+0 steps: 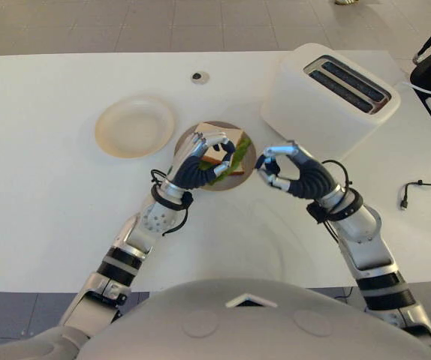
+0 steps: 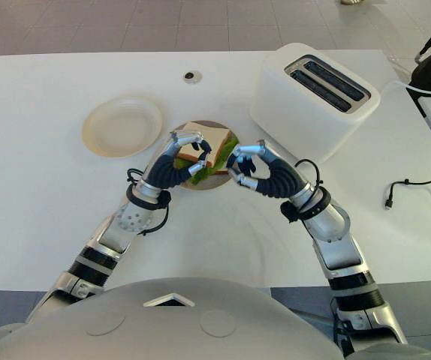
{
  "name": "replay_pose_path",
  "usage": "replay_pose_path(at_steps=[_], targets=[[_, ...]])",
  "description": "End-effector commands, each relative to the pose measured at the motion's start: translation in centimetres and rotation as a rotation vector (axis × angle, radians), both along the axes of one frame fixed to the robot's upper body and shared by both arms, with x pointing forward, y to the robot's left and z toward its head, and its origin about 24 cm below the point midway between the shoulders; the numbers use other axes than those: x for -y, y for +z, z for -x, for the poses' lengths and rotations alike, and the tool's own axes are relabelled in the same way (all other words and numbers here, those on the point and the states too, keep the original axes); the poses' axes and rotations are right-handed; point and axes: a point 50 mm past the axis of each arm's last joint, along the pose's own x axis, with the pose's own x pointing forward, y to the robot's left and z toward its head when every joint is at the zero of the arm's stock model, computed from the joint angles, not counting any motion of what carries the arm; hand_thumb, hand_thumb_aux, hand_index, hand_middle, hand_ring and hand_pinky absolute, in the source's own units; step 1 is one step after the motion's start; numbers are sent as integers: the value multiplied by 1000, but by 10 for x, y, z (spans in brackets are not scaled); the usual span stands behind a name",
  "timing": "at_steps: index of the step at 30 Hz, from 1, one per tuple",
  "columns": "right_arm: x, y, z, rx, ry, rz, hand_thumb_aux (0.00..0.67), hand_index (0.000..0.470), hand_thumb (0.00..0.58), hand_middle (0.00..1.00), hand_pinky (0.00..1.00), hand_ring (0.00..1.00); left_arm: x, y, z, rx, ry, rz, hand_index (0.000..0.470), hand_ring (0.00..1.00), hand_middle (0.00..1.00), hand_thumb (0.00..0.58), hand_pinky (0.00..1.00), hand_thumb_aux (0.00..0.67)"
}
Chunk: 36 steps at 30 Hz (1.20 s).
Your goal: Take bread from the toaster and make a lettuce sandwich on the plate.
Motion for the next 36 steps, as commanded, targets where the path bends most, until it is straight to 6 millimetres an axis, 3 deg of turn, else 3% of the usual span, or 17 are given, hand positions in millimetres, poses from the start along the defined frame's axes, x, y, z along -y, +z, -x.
replay_pose_path(at_steps=[1,4,7,9,12,17,21,23,26,27,28,29,30,31,32,34,36], targets=[[-7,-18,17,-91,145,101,670,470,580,1000,1000,1000,-11,-3,12,-75,-78,23,470,1000,1000,580,1000,670],[-12,-28,27,-138,223,158,670,470,580,1000,1000,1000,-17,-15,26,-175,-161,-46,470,1000,1000,580,1000,670],[-17,-37,24,-157,238,211,670,470,580,1000,1000,1000,-22,-49,44,-365,-281,-223,470,1000,1000,580,1000,670],[-21,-48,13,-147,215,287,670,470,580,1000,1000,1000,-28,-73,53,-489,-338,-378,470,1000,1000,580,1000,670],[-28,-61,-9,-82,137,400,670,470,580,1000,1000,1000,-33,-95,49,-576,-335,-549,470,1000,1000,580,1000,670],[-32,-78,-52,4,-128,531,670,470,580,1000,1000,1000,-25,-100,-8,-481,-51,-628,470,1000,1000,580,1000,670],[-27,-78,-72,54,-338,483,670,470,580,1000,1000,1000,-27,-101,-40,-391,205,-623,470,1000,1000,580,1000,670],[-28,-72,-71,93,-376,418,670,470,580,1000,1000,1000,-33,-101,-44,-358,269,-605,470,1000,1000,580,1000,670],[-29,-50,-61,155,-374,218,670,470,580,1000,1000,1000,-29,-86,-36,-278,232,-434,470,1000,1000,580,1000,670],[-28,-43,-56,168,-359,158,670,470,580,1000,1000,1000,-24,-79,-28,-251,178,-355,455,1000,1000,579,1000,649],[-27,-36,-50,169,-341,96,670,470,580,1000,1000,1000,-18,-72,-19,-233,115,-256,372,1000,1000,555,1000,531],[-26,-30,-45,174,-328,46,489,343,538,1000,1000,1000,-15,-64,-10,-219,61,-152,297,439,439,501,439,423],[-24,-24,-40,176,-320,4,428,300,505,1000,1000,1000,-14,-56,-2,-205,22,-53,253,0,0,456,0,360],[-21,-18,-36,187,-327,-35,126,88,198,231,231,231,-16,-46,3,-190,9,46,44,0,0,104,0,63],[-17,-13,-34,198,-355,-79,0,0,0,0,0,0,-19,-37,6,-182,13,148,0,0,0,0,0,0],[-5,-7,-37,193,-484,-214,0,0,0,0,0,0,-28,-20,5,-168,66,377,0,0,0,0,0,0],[-4,-18,-39,148,-568,-256,0,0,0,0,0,0,-28,-19,-1,-199,142,503,0,0,0,0,0,0]])
